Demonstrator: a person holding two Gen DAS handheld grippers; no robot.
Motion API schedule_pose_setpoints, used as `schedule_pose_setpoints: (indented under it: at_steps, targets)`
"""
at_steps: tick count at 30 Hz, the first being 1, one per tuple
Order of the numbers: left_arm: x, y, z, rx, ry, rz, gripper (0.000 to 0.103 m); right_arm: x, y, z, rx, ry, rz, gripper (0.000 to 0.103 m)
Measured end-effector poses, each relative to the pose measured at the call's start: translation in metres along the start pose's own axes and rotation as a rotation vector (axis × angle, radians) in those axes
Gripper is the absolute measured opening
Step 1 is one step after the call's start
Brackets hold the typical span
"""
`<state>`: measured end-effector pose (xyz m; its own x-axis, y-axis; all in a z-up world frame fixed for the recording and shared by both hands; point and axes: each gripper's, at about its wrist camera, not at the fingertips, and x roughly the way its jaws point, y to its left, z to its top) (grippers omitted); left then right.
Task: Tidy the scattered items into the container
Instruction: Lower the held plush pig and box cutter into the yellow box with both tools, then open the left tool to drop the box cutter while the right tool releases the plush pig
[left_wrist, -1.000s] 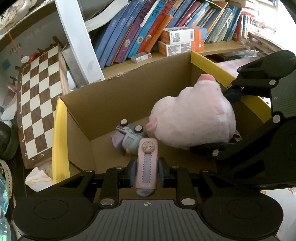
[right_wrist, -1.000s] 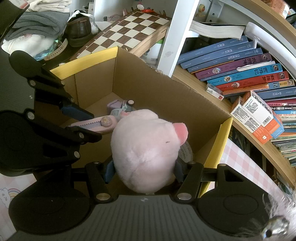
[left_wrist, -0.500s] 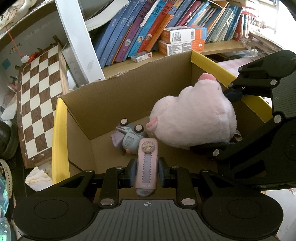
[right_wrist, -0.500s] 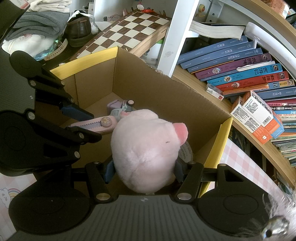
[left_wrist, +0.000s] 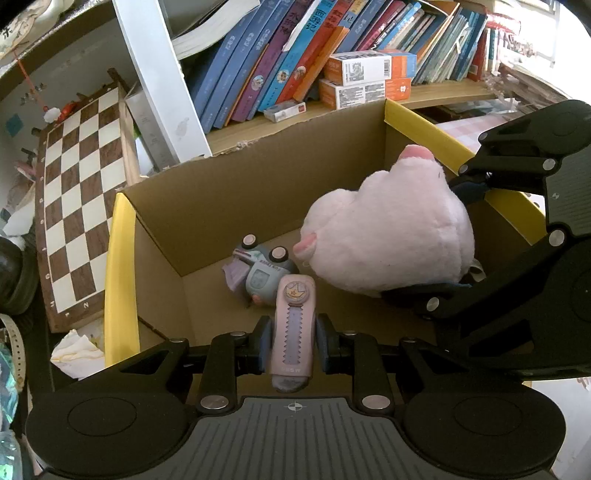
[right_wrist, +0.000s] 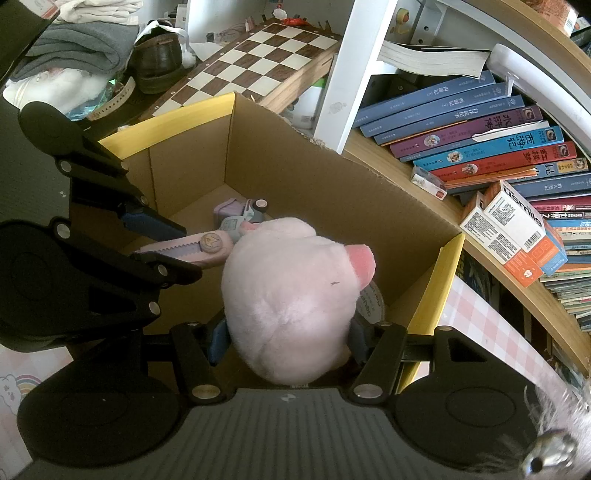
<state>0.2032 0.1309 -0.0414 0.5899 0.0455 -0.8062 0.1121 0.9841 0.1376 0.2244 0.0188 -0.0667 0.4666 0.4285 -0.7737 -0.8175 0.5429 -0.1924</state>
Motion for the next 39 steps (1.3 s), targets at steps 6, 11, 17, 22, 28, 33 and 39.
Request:
schedule_pose_setpoints:
  at_steps: [6, 11, 17, 22, 28, 33, 39]
  targets:
    - [-0.001, 0.0, 0.0, -0.001, 0.0, 0.001, 0.024, 0.0, 0.0, 0.0, 0.0, 0.0, -0.001, 0.06]
    - [-0.002, 0.0, 0.0, -0.001, -0.004, 0.006, 0.024, 0.0, 0.0, 0.0, 0.001, 0.0, -0.001, 0.06]
    - [-0.002, -0.001, 0.0, -0.004, -0.001, 0.008, 0.025, 0.0, 0.0, -0.001, -0.001, -0.002, -0.002, 0.06]
    - [-0.002, 0.001, -0.001, 0.0, 0.002, 0.021, 0.031, 0.0, 0.0, -0.001, 0.0, -0.005, -0.006, 0.06]
    - [-0.009, 0.004, -0.003, -0.017, -0.016, 0.041, 0.037, -0.003, -0.002, -0.002, 0.025, -0.031, -0.003, 0.064]
    - [-0.02, 0.005, -0.004, -0.026, -0.046, 0.068, 0.044, -0.012, -0.005, -0.004, 0.055, -0.081, -0.018, 0.077]
    - [-0.042, 0.005, -0.006, -0.064, -0.108, 0.076, 0.049, -0.036, -0.007, -0.007, 0.082, -0.15, -0.039, 0.081]
